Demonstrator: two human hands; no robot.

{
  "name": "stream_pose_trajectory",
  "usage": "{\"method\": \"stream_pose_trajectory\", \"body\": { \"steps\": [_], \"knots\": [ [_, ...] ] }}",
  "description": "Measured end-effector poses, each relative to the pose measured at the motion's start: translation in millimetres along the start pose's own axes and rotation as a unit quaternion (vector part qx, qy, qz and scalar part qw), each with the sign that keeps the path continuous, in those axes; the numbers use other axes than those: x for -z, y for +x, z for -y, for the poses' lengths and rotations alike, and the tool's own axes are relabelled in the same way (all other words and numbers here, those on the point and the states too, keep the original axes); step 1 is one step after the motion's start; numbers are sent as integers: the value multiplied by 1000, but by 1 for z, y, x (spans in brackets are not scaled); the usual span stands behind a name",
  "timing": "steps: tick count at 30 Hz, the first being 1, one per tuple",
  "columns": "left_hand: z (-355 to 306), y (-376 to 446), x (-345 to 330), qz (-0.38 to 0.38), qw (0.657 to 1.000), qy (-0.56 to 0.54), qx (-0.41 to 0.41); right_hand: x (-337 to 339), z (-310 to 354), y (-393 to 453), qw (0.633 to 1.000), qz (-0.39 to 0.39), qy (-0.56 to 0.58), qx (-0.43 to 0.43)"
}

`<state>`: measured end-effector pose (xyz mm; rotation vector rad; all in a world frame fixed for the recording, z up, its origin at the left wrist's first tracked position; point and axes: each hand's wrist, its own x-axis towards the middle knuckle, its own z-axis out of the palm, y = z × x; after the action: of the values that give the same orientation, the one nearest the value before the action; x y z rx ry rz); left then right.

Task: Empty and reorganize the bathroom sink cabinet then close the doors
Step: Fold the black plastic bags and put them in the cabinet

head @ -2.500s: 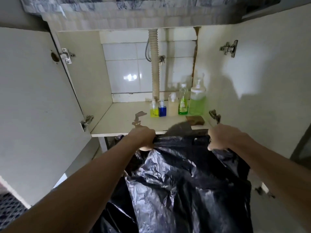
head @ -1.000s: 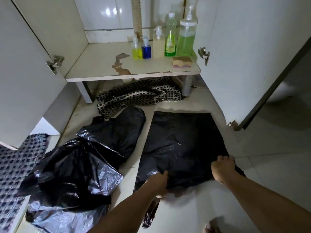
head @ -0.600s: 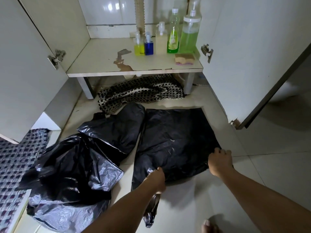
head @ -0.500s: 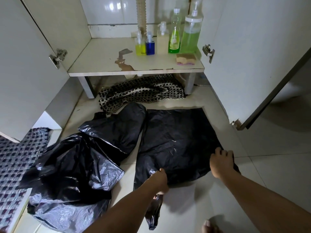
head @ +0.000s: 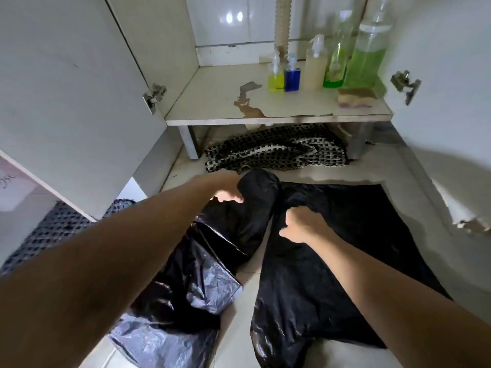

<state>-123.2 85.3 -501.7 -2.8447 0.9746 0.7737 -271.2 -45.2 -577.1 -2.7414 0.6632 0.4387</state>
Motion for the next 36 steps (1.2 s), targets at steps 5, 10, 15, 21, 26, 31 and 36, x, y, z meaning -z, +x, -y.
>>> {"method": "stream_pose_trajectory", "body": {
  "steps": [5,10,15,21,26,31,36],
  "knots": [
    [93,3,-39,-36,998,-11,45,-43,71,16,995,11,1,101],
    [137,14,-78,-43,997,-44,47,-89,88,24,989,-57,-71,116],
    [148,31,-89,-32,997,-54,45,-90,94,30,978,-164,12,130],
    [149,28,-61,-161,979,-91,84,-27,108,36,928,-240,181,220],
    [156,-2,-15,-266,928,-229,122,33,108,19,891,-296,255,231],
    [151,-51,42,-333,898,-266,108,75,100,-16,919,-275,191,208],
    [99,-106,107,-393,852,-342,-49,123,90,-37,989,-41,-19,137]
  ]
}}
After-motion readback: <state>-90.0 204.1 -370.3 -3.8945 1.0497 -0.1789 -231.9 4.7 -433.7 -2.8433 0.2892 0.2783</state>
